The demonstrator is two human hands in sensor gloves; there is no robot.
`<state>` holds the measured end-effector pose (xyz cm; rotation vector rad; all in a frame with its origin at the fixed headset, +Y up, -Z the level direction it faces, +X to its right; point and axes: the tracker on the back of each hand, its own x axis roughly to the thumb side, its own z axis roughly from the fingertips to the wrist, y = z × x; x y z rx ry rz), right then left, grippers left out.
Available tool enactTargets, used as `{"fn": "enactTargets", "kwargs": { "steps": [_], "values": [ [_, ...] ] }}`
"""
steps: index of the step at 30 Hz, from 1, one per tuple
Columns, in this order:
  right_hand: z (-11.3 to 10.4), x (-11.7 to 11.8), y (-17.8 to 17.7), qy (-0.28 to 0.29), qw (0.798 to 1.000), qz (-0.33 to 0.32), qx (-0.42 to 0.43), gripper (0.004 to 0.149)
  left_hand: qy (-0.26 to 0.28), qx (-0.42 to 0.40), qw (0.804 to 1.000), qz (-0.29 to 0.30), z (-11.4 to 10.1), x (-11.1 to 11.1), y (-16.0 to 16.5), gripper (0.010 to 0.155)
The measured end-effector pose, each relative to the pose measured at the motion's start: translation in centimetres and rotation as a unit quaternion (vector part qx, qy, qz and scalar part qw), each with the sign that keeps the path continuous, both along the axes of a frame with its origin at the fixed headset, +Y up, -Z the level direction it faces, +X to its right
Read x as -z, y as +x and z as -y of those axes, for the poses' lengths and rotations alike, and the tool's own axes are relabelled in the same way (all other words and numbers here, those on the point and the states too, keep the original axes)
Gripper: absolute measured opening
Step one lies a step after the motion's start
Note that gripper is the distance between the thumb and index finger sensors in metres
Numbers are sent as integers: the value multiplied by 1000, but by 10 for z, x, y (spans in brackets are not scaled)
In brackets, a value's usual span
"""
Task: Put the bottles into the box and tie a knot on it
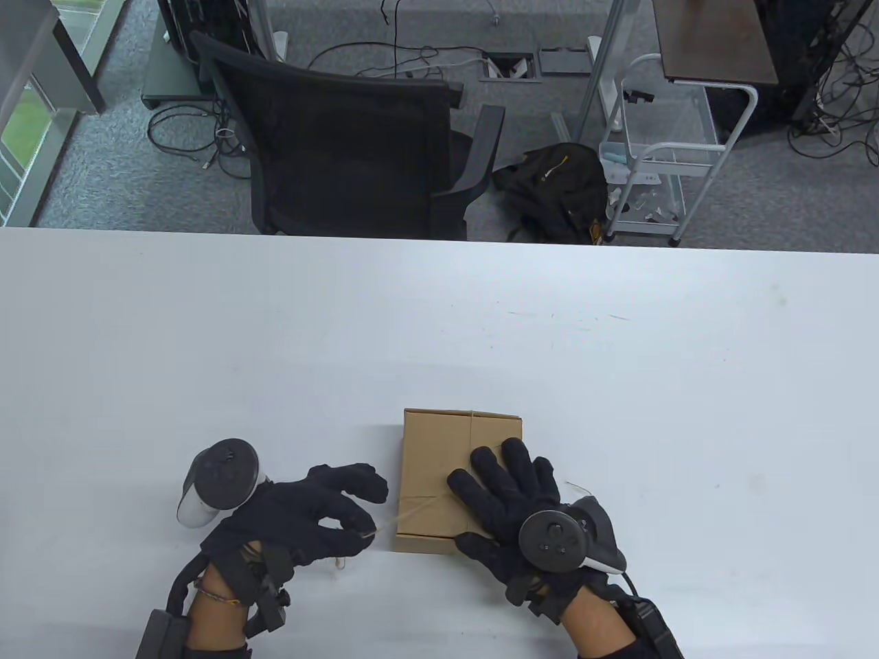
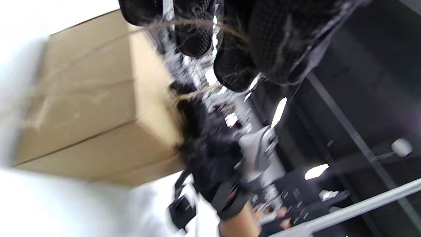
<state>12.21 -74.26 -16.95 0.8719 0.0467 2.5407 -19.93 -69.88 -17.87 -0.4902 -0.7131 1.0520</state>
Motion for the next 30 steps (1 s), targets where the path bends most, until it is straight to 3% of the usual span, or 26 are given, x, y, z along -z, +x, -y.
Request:
{"fn": "enactTargets", "kwargs": {
  "steps": [2,3,5,8,11,13,15,18,20,23,25,26,28,30],
  "values": [
    [0,-1,-1,3,1000,0,-2,73,14,123,992,-18,8,1,9,44],
    [0,-1,-1,2,1000,-2,-3,72,32,207,977,-39,11,2,13,44],
    [0,-1,0,2,1000,-5,-6,72,64,301,951,-45,18,3,19,45],
    [1,-3,0,-4,1000,-11,-7,72,63,356,926,-106,23,6,15,70],
    [0,-2,2,-5,1000,-17,-2,71,40,357,925,-127,27,10,0,88],
    [1,-2,2,-6,1000,-22,7,70,-5,313,940,-136,33,13,-16,94],
    [1,-2,3,-7,1000,-22,5,70,-45,241,957,-154,39,16,-33,93],
    [1,-1,3,-1,999,-30,10,70,-69,154,959,-229,44,18,-51,78],
    [1,-1,3,-3,999,-36,15,69,-42,136,941,-307,40,17,-54,69],
    [1,0,4,3,999,-46,20,68,56,212,904,-368,23,11,-38,55],
    [1,1,5,0,998,-50,26,68,146,235,900,-337,16,6,-15,59],
    [1,1,6,-4,998,-53,28,68,194,223,907,-299,13,3,3,64],
    [1,2,6,-7,998,-58,29,67,219,188,916,-277,11,-4,31,69],
    [1,2,7,-6,997,-66,31,67,232,171,926,-245,11,-8,54,65]
  ]
}}
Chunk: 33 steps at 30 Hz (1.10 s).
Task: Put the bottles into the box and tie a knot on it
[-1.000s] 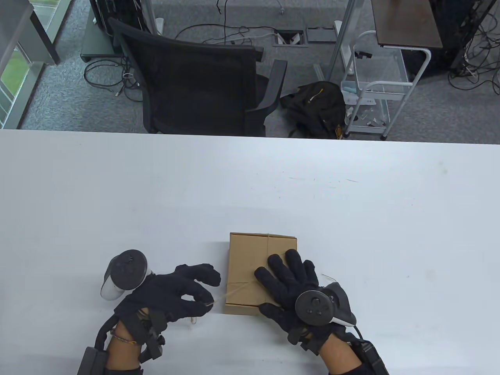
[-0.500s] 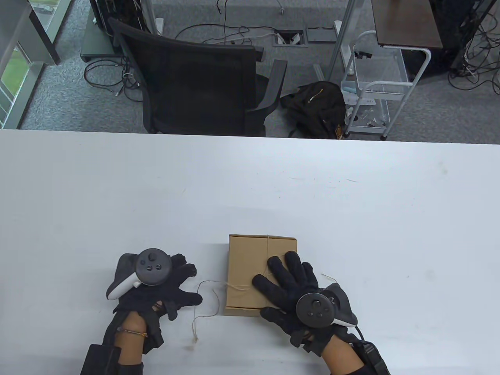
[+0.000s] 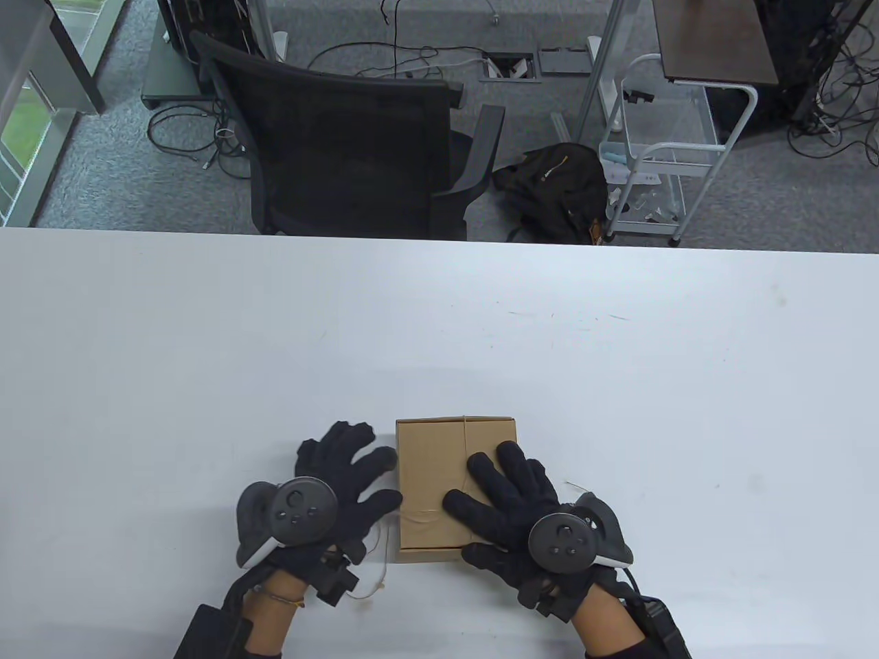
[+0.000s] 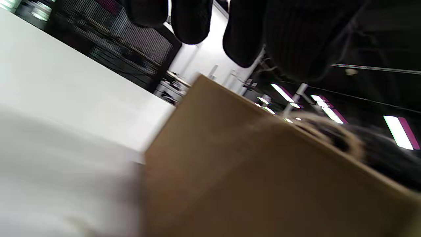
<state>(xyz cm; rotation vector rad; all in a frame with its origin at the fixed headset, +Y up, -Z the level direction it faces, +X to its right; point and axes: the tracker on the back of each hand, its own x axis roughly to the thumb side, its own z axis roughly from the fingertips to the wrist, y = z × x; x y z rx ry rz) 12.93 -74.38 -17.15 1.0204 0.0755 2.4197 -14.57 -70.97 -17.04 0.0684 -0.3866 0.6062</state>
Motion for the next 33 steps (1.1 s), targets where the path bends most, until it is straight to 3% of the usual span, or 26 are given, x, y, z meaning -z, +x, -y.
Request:
{"fn": "enactTargets", "kwargs": {
  "steps": [4,10,19,23,27,33],
  "values": [
    [1,-1,2,-10,1000,-11,8,67,-4,77,996,43,3,-4,24,65],
    [1,-1,2,-14,999,-14,41,69,4,44,998,38,5,-9,27,56],
    [-3,-13,-10,-13,999,-32,-9,68,64,130,989,40,5,-21,49,48],
    [-7,-16,-15,24,997,-30,-68,68,62,114,990,46,8,-20,45,47],
    [-7,-16,-15,37,997,-33,-52,68,59,44,995,63,2,-21,35,46],
    [-6,-16,-15,30,998,-32,-40,68,62,16,996,64,1,-21,30,47]
  ]
}}
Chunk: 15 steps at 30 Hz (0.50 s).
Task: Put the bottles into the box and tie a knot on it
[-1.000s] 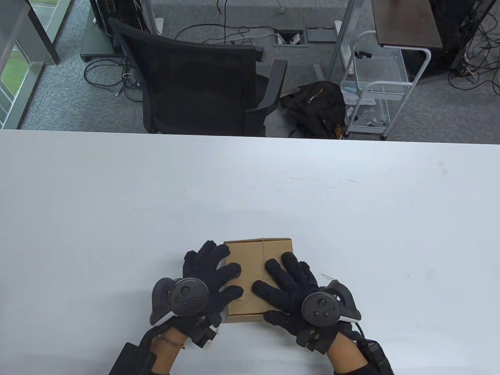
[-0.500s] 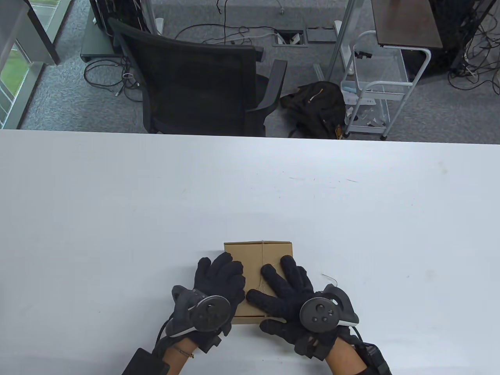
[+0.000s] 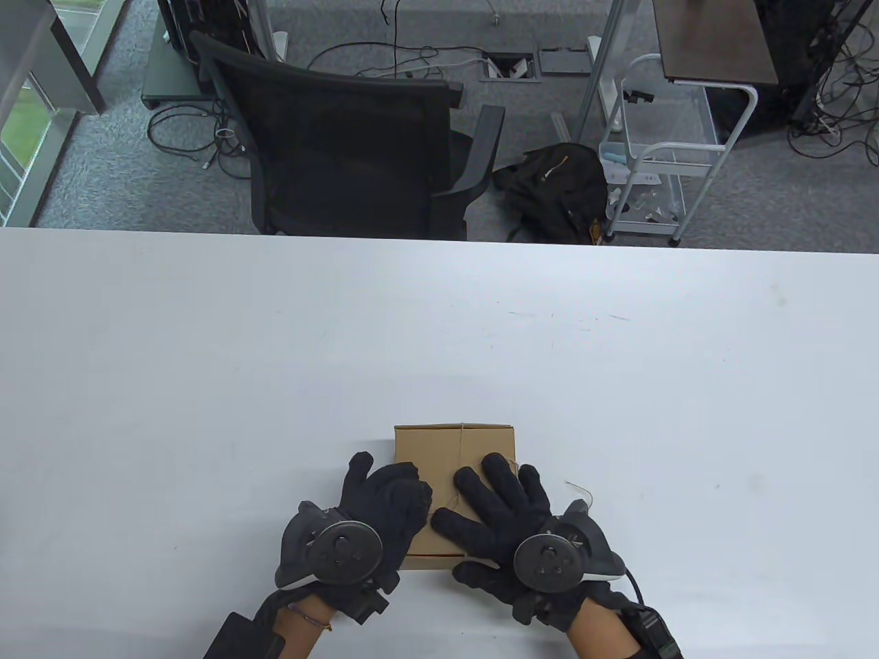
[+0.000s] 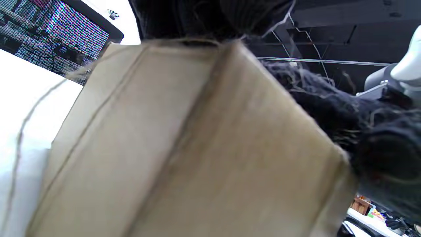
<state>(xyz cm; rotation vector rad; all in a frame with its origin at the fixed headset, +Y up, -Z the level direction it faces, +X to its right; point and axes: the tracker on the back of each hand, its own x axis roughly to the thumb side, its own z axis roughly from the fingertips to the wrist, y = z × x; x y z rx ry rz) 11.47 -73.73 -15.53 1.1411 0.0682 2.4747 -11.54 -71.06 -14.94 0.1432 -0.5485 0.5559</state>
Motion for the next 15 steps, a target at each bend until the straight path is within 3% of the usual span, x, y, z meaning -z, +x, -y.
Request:
{"fn": "enactTargets", "kwargs": {
  "steps": [2,8,13,15],
  "values": [
    [-1,-1,0,11,1000,6,-7,69,0,-20,1000,-4,2,2,0,47],
    [-1,-1,0,17,1000,0,3,67,-67,-130,989,-29,4,11,-12,52],
    [-4,-3,-4,32,999,5,-19,67,-125,-171,977,-21,6,15,-18,52],
    [-6,-4,-5,45,999,13,-28,68,-124,-167,978,-15,6,15,-18,52]
  ]
}}
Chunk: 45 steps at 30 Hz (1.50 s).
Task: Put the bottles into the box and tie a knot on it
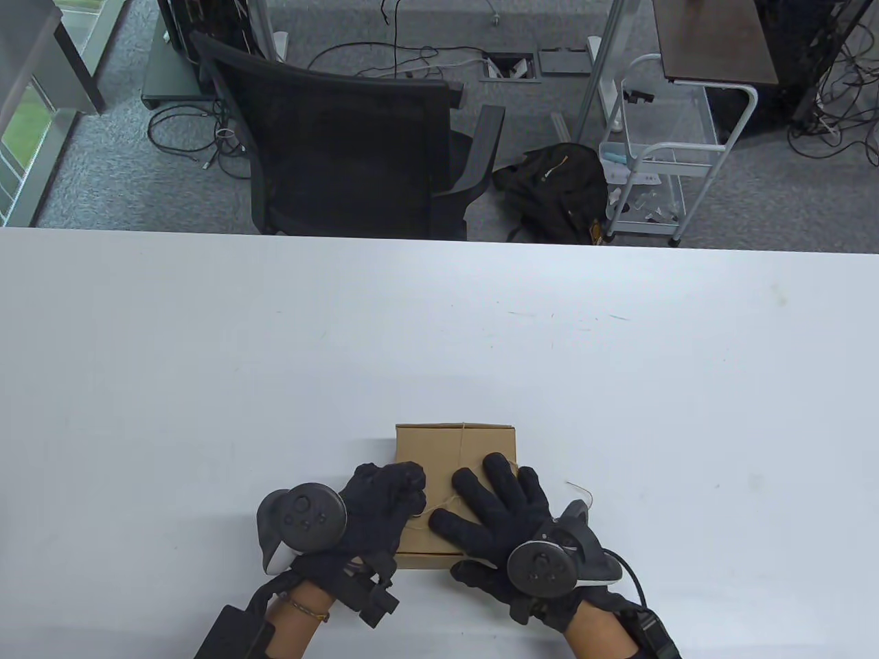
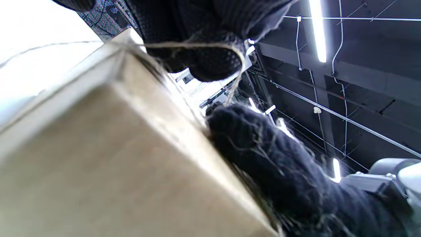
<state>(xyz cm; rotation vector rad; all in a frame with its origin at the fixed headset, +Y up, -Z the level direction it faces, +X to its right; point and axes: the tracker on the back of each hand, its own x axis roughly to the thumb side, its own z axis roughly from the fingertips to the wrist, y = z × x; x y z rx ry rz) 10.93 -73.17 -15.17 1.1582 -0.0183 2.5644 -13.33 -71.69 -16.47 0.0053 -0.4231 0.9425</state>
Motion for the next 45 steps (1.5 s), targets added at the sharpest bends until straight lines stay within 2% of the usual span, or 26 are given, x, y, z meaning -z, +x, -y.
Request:
{"fn": "enactTargets", "kwargs": {
  "steps": [2,4,6,9,15,19,21,24,27,30,39,41,42,45],
  "values": [
    [0,0,-2,5,1000,7,2,69,12,27,1000,2,-1,-1,2,54],
    [1,0,-3,-3,1000,19,-1,71,21,60,998,22,-4,-4,8,69],
    [1,-1,-3,3,1000,18,-3,71,53,123,991,3,-6,-8,14,78],
    [1,-1,-3,-3,1000,17,-1,72,101,187,977,-8,-9,-13,24,71],
    [-1,-2,-4,13,1000,26,-8,71,73,84,994,-4,-10,-11,15,66],
    [-1,-2,-5,18,999,30,-19,77,66,64,996,17,-9,-9,9,62],
    [0,-2,-4,6,999,39,-19,80,67,95,992,43,-10,-8,11,61],
    [0,-1,-3,5,999,40,-12,82,97,150,983,32,-8,-11,15,60],
    [1,0,1,-2,999,38,21,83,108,158,981,32,-8,-14,18,66],
    [2,3,5,-15,998,25,60,85,122,209,970,29,-7,-16,20,71],
    [2,2,6,-7,997,36,68,86,108,175,976,77,-7,-15,14,51],
    [3,3,6,-10,997,40,64,80,105,176,975,86,-6,-15,14,51],
    [4,3,5,-26,998,39,53,74,104,175,975,91,-6,-15,15,52],
    [4,2,5,-55,997,30,43,75,101,175,975,91,-7,-14,14,49]
  ]
}}
